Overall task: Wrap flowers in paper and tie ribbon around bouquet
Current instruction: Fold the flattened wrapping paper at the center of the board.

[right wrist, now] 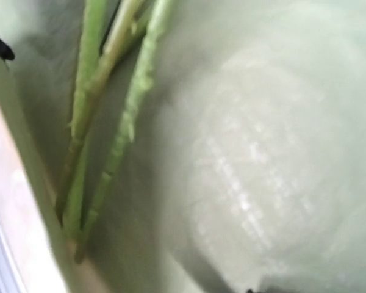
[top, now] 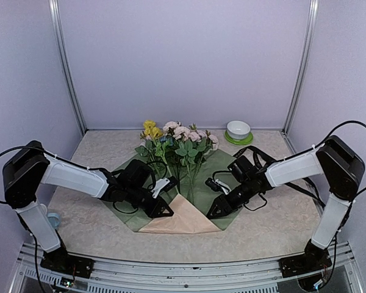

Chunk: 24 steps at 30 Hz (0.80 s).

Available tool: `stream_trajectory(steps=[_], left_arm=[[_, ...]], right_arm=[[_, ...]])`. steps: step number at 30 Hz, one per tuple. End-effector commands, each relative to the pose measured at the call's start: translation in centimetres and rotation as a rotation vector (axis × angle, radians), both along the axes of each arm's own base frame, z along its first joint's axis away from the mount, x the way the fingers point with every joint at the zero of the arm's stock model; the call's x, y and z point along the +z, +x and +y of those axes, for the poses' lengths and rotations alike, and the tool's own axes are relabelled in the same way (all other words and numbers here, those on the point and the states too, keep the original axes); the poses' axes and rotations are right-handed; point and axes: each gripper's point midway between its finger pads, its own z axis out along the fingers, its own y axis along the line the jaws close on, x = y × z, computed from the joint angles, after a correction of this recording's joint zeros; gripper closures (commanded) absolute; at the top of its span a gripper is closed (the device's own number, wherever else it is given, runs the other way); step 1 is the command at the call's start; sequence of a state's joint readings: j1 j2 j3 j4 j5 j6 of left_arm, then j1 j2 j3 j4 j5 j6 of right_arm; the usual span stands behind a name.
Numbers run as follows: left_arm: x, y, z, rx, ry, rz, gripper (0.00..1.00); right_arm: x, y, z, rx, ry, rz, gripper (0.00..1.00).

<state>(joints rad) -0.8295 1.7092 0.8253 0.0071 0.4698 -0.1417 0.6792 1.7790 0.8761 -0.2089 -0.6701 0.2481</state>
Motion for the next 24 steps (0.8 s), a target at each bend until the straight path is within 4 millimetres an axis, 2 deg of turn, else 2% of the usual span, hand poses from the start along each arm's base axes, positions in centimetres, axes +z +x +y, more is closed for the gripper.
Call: stream_trajectory(steps=[1,4,7,11,14,16,20,24], left_arm=[[-1.3,1.6,1.1,0.085,0.056,0.0,1.0],[-1.9,1.9,1.3,0.094,0.085,-0.001,1.0],[-2.0,2.1,1.3,0.091,0.099,-0.005,1.0],[-2.4,2.2,1.2,0.083,0.122,0.001,1.0],[-2.5,2.4,0.9,0.061,0.144,-0.004,1.0],[-2.3,2.5,0.7,0.053,0.153,-0.02,1.0],[-2.1,2.7,0.6,0.054,0.163,-0.038,1.0],[-2.3,2.7,0.6,0.053,0.169,-0.032,1.0]], right_arm=[[-3.7,1.8,-2.9,-0.144,-0.204,-0.04,0.56],[-3.8,2.1,-4.2,-0.166,-0.274,-0.07,0.57],[-1.8,2.6,-3.9,-0.158,-0.263,-0.138,0.58],[1.9,2.2,-1.8,-0.082,-0.184,-0.252,0.58],[4.4,0.9,0.2,-0.036,-0.01,-0.26,0.57],[4.4,0.2,0.8,-0.028,0.051,-0.223,0.56],[2.4,-0.8,1.2,-0.027,0.042,-0.158,0.56],[1.5,-2.2,2.0,0.023,0.056,-0.118,0.54]])
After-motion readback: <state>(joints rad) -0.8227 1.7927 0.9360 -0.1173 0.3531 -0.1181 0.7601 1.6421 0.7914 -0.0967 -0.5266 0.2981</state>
